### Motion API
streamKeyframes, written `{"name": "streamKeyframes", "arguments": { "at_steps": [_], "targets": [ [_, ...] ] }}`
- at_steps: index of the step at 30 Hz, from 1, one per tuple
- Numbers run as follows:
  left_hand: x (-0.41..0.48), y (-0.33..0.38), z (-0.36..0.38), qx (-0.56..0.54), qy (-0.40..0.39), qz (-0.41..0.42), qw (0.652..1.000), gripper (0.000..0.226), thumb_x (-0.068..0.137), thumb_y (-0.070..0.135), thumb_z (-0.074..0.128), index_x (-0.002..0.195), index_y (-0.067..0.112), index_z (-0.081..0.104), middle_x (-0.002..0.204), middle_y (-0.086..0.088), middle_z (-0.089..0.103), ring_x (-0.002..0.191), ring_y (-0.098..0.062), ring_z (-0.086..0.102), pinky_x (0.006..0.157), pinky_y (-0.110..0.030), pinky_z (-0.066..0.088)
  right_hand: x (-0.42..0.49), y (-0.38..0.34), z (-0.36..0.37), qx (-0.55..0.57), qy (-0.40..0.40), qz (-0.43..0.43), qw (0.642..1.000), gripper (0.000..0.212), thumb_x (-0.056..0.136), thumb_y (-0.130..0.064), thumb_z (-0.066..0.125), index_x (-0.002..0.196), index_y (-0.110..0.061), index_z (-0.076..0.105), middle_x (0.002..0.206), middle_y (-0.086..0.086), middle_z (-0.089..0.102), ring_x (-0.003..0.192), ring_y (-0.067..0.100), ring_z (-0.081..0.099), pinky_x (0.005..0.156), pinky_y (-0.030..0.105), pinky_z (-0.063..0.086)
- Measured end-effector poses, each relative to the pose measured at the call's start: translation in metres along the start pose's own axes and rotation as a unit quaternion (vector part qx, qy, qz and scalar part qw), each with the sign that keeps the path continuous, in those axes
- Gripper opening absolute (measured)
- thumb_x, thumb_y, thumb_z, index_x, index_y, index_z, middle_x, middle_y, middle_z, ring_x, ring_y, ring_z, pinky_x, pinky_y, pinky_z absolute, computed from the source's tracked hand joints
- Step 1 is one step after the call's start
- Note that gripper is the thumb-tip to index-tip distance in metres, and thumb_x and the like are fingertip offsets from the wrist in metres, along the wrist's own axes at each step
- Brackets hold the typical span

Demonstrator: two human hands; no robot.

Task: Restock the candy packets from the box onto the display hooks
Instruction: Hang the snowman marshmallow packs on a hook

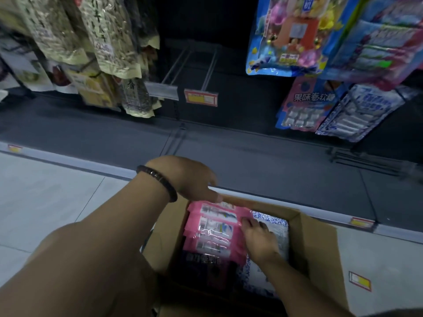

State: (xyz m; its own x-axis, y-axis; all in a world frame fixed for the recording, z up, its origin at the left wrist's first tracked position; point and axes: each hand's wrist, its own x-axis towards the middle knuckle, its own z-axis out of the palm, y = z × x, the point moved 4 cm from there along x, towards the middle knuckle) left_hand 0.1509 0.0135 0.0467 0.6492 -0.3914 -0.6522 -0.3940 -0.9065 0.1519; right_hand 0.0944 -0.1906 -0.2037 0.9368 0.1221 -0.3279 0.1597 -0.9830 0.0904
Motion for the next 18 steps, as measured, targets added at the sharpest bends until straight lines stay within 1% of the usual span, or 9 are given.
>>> {"name": "streamKeyframes", "arguments": {
  "at_steps": [3,6,7,9,11,12,14,16,18],
  "targets": [
    [0.006,0.010,-0.001,0.017,0.004,0.019,1.000,0.060,0.104,0.060,0.046,0.151,0.023,0.050,0.154,0.001,0.052,0.137,-0.020,0.051,0.106,-0.031,0.039,0.002,0.013,-0.063,-0.016,0.090,0.021,0.996,0.038,0.092,-0.016,0.071,0.129,-0.022,0.063,0.107,0.007,0.076,0.090,0.033,0.077,0.066,0.043,0.061],
    [0.012,0.019,0.001,-0.004,0.034,0.021,0.999,0.070,0.102,0.056,0.054,0.160,0.021,0.036,0.165,-0.002,0.038,0.148,-0.023,0.040,0.117,-0.033,0.033,0.002,0.028,-0.117,-0.019,0.061,-0.006,0.998,0.027,0.100,-0.017,0.056,0.125,-0.025,0.059,0.109,0.005,0.075,0.097,0.034,0.076,0.074,0.041,0.060],
    [0.015,0.022,0.002,-0.016,0.051,0.020,0.998,0.075,0.101,0.053,0.060,0.162,0.021,0.032,0.168,-0.003,0.033,0.151,-0.024,0.035,0.120,-0.034,0.031,0.001,0.033,-0.135,-0.014,0.053,-0.025,0.998,0.026,0.098,-0.017,0.057,0.122,-0.027,0.059,0.111,0.004,0.074,0.099,0.035,0.075,0.075,0.041,0.058],
    [0.021,0.027,0.005,-0.034,0.090,0.019,0.995,0.091,0.094,0.049,0.072,0.165,0.020,0.022,0.171,-0.006,0.025,0.156,-0.026,0.027,0.125,-0.036,0.026,-0.004,0.043,-0.174,-0.008,0.057,-0.064,0.996,0.022,0.095,-0.027,0.063,0.117,-0.029,0.060,0.112,0.005,0.073,0.102,0.036,0.072,0.074,0.040,0.055],
    [0.026,0.031,0.007,-0.054,0.129,0.014,0.990,0.100,0.087,0.047,0.080,0.164,0.016,0.024,0.169,-0.008,0.029,0.153,-0.029,0.031,0.125,-0.039,0.029,-0.013,0.052,-0.211,0.000,0.078,-0.105,0.991,0.015,0.102,-0.043,0.059,0.110,-0.031,0.061,0.108,0.003,0.072,0.100,0.036,0.070,0.072,0.039,0.054],
    [0.029,0.033,0.007,-0.071,0.149,0.012,0.986,0.095,0.085,0.045,0.082,0.160,0.015,0.032,0.163,-0.009,0.038,0.148,-0.029,0.039,0.121,-0.039,0.035,-0.018,0.057,-0.227,0.001,0.089,-0.118,0.989,0.019,0.107,-0.048,0.052,0.107,-0.031,0.061,0.106,0.001,0.072,0.099,0.034,0.069,0.071,0.039,0.054],
    [0.034,0.040,0.008,-0.107,0.198,0.018,0.974,0.069,0.085,0.040,0.082,0.143,0.019,0.052,0.142,-0.004,0.058,0.128,-0.025,0.056,0.105,-0.038,0.049,-0.031,0.067,-0.257,0.003,0.116,-0.132,0.984,0.030,0.109,-0.056,0.042,0.106,-0.035,0.063,0.103,-0.003,0.073,0.097,0.029,0.068,0.068,0.038,0.049],
    [0.037,0.044,0.011,-0.147,0.233,0.037,0.961,0.039,0.090,0.039,0.076,0.124,0.025,0.064,0.118,0.003,0.070,0.104,-0.020,0.066,0.089,-0.034,0.055,-0.042,0.070,-0.283,0.019,0.152,-0.144,0.978,0.032,0.105,-0.062,0.046,0.108,-0.039,0.068,0.102,-0.006,0.075,0.098,0.026,0.068,0.069,0.037,0.048],
    [0.035,0.051,0.009,-0.195,0.258,0.060,0.944,0.026,0.092,0.043,0.072,0.114,0.028,0.067,0.104,0.009,0.073,0.091,-0.013,0.069,0.081,-0.032,0.057,-0.052,0.081,-0.304,0.058,0.196,-0.141,0.969,0.029,0.100,-0.062,0.056,0.106,-0.038,0.071,0.098,-0.009,0.077,0.097,0.023,0.069,0.076,0.039,0.055]
  ]
}}
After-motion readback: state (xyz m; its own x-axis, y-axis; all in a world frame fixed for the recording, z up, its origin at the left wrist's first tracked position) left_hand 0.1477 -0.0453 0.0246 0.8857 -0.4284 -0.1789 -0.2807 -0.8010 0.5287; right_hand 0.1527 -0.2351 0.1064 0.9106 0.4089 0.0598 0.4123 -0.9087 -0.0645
